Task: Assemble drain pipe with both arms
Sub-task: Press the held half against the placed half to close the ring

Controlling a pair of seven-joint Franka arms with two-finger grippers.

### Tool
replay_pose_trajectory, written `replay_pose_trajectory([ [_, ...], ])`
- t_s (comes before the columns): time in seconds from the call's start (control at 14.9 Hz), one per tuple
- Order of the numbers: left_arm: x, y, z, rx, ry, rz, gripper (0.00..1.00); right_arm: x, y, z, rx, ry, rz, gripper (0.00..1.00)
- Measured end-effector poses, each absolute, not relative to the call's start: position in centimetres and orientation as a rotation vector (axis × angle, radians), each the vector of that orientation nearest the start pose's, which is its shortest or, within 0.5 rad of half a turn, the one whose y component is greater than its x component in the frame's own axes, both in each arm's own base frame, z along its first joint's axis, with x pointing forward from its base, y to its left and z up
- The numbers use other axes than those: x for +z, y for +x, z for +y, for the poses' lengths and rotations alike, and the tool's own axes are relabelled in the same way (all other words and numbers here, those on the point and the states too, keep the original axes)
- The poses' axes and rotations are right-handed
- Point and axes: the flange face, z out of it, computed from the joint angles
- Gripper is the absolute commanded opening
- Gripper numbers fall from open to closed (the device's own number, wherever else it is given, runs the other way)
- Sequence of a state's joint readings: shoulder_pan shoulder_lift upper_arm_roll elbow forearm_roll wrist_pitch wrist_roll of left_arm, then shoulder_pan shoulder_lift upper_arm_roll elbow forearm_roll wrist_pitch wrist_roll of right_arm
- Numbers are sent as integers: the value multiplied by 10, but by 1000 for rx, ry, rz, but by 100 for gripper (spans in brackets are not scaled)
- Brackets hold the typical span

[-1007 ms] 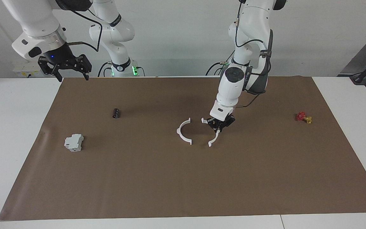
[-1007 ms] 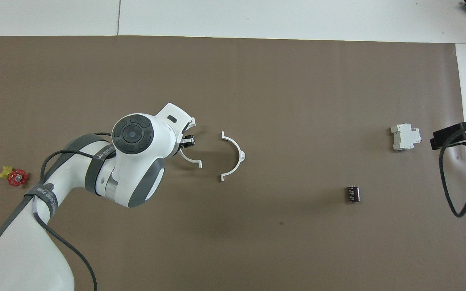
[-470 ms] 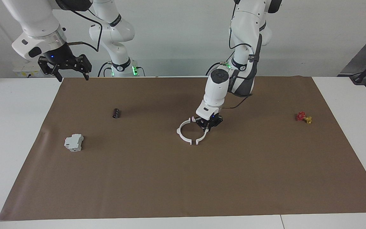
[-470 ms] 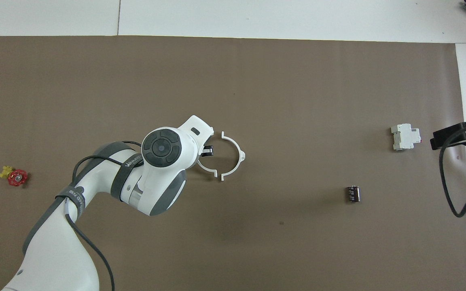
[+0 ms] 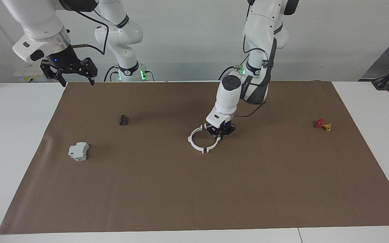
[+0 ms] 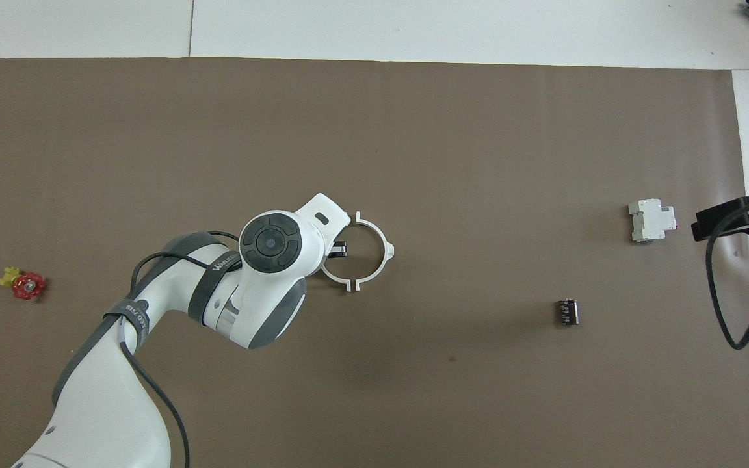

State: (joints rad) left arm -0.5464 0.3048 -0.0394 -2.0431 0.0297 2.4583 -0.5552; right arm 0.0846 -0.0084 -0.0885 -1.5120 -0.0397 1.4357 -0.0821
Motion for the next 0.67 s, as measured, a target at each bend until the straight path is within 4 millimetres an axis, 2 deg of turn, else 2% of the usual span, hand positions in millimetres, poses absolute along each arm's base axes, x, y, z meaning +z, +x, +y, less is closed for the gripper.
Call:
replay_pose_trajectory([
  [0.67,298,508,-335,-210,-3208,81,0,645,538,-7,110,-3173,-118,100],
])
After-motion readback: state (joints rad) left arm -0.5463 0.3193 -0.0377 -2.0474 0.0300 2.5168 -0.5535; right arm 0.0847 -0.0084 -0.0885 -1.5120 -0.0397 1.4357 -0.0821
